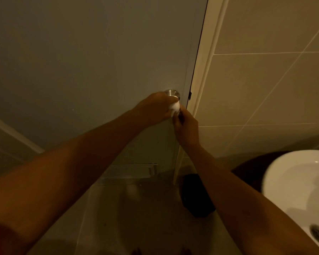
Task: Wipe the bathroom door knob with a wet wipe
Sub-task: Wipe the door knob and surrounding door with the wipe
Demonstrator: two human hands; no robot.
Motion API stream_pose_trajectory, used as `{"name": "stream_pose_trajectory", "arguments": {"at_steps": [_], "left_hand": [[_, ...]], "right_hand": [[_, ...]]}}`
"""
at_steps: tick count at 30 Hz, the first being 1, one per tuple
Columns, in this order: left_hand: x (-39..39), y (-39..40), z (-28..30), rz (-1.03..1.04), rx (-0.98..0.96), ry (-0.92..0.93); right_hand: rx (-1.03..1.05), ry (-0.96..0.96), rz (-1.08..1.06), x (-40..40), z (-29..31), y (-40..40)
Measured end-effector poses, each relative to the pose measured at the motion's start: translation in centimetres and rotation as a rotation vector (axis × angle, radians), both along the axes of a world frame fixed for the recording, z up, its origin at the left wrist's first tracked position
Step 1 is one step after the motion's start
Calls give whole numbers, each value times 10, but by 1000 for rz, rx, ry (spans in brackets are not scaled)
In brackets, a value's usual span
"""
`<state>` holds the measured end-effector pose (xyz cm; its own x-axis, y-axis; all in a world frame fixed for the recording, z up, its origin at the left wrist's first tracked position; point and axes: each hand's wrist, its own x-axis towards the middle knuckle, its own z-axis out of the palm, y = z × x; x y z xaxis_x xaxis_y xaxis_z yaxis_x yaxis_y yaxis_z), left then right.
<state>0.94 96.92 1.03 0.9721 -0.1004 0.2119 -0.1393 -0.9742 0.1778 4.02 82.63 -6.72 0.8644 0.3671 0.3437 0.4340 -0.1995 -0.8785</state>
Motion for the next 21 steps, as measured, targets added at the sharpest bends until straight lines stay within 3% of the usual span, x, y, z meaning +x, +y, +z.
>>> {"name": "stream_pose_trajectory", "arguments": {"at_steps": [3, 7, 9, 11, 14, 18, 21], "left_hand": [[-10, 1, -10, 22, -153, -94], [-28, -10, -47, 252, -666, -160], [-28, -27, -60, 360, -883, -178], [-26, -37, -65, 386, -980, -213], [-25, -25, -54, 320, -795, -197], [-17, -5, -23, 123, -265, -68], [-14, -5, -12, 75, -255, -23]], "right_hand": [[-68, -69, 6, 3, 10, -4], [-362, -406, 164, 19, 40, -13], [-526, -413, 227, 26, 53, -9], [-604, -354, 223, 29, 58, -7], [-387, -299, 163, 21, 46, -13], [-147, -125, 65, 3, 17, -5], [-186, -131, 49, 4, 15, -1]]}}
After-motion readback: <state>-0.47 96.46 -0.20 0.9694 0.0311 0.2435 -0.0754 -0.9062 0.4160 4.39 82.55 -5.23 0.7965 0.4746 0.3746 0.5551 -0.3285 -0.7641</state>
